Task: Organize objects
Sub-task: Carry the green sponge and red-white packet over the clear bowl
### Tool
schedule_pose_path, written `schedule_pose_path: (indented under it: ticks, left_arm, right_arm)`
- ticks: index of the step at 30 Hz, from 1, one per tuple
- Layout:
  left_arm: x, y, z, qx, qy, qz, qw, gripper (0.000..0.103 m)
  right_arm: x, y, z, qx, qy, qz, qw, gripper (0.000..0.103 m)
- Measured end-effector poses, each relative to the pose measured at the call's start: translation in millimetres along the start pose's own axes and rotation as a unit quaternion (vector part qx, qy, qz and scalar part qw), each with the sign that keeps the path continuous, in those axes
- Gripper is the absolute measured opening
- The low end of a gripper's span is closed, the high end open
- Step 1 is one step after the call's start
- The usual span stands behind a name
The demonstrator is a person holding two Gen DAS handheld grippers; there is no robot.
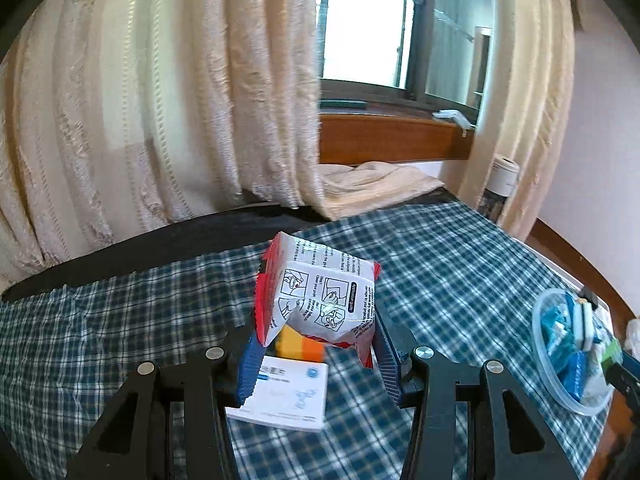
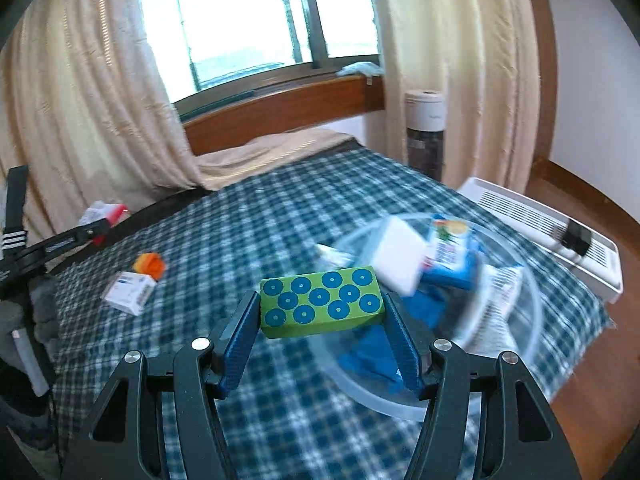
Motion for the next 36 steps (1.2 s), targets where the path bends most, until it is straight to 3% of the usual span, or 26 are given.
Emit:
schedule_pose_path:
  ticks: [5, 18, 27, 36]
  left_arm:
    - [-7, -15, -3, 0.014, -0.004, -0.011, 0.9998, 0.052]
    - [-24, -34, -5, 0.025, -0.004, -0.022, 0.9994, 0.052]
    - [-30, -63, -12, 0.039, 0.007, -0.046, 0.9981, 0.052]
    - [-36, -119, -27, 0.068, 0.026, -0.090, 0.9933, 0.052]
  right_arm:
    - [1, -28, -6, 0.010, 0.005, -0.026, 1.000, 0.063]
    - [12, -54, -19, 0.040, 0.024, -0.034, 0.998, 0.064]
    - [2, -62, -17, 0.052, 0.007, -0.032, 0.998, 0.064]
    - [-9, -81, -16, 0.081, -0.015, -0.031, 0.996, 0.064]
Point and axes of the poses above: each gripper's, at about its wrist camera, not at the fingertips, and x roughly the way its jaws point, y to its left, z to its top, the point moved 5 cm from there along x, roughly the way its jaws point, and after that the axes turned 6 degrees about -y, right-handed, at the moved point
